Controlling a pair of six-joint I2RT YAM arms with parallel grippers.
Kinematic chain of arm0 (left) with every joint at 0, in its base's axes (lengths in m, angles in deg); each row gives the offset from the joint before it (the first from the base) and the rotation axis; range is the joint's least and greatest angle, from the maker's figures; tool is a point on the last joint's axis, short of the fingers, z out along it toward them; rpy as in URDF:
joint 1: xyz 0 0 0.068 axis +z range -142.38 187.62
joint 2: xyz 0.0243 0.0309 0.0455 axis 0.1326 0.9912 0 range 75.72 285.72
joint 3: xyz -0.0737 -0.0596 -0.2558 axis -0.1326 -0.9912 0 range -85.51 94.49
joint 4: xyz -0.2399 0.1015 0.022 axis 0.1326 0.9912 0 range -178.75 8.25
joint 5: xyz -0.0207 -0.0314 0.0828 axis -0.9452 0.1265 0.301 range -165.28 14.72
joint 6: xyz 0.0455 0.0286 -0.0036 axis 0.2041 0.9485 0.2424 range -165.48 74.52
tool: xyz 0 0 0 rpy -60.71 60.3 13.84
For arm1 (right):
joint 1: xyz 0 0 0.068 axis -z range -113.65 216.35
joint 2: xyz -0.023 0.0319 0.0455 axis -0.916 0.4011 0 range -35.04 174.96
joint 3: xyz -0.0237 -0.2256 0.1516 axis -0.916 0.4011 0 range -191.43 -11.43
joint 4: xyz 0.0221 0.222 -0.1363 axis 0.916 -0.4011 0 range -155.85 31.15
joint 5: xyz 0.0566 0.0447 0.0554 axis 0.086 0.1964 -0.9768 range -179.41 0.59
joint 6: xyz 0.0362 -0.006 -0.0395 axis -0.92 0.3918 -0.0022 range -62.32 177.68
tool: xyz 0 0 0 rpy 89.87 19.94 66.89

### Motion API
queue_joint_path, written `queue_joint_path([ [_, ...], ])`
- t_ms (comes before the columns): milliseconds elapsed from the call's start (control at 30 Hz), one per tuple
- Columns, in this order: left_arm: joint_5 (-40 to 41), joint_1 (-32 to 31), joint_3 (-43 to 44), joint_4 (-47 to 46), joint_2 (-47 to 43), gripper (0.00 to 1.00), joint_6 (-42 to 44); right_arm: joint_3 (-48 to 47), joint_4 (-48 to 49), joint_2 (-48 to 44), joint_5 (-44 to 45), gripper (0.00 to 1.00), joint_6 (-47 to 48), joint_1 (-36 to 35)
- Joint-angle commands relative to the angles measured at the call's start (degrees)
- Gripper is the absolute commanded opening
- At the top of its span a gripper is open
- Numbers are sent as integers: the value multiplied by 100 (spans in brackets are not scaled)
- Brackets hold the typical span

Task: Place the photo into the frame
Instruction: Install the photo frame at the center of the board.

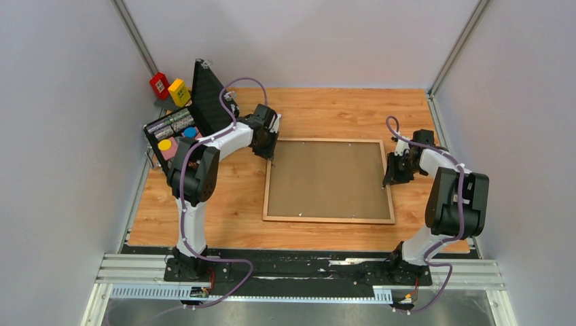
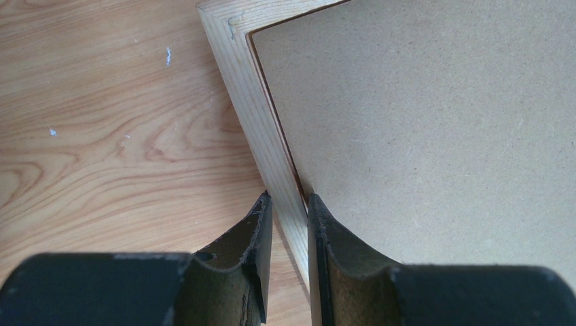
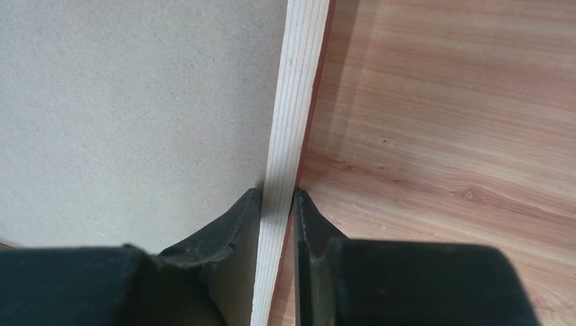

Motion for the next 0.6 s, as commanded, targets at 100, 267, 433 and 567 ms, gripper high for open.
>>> queue_joint_path([
  [100, 5, 3, -11, -6, -286, 0, 210, 224, -15, -120, 262, 18, 788, 34],
  [267, 15, 7, -1, -3, -295, 0, 210, 272, -125, -100, 60, 12, 1268, 34],
  [433, 20, 11, 23, 13, -272, 0, 210, 125, -415, 70, -109, 12, 1939, 34],
  [567, 30, 16, 25, 16, -256, 0, 218, -106, -755, 153, -309, 13, 2456, 34],
])
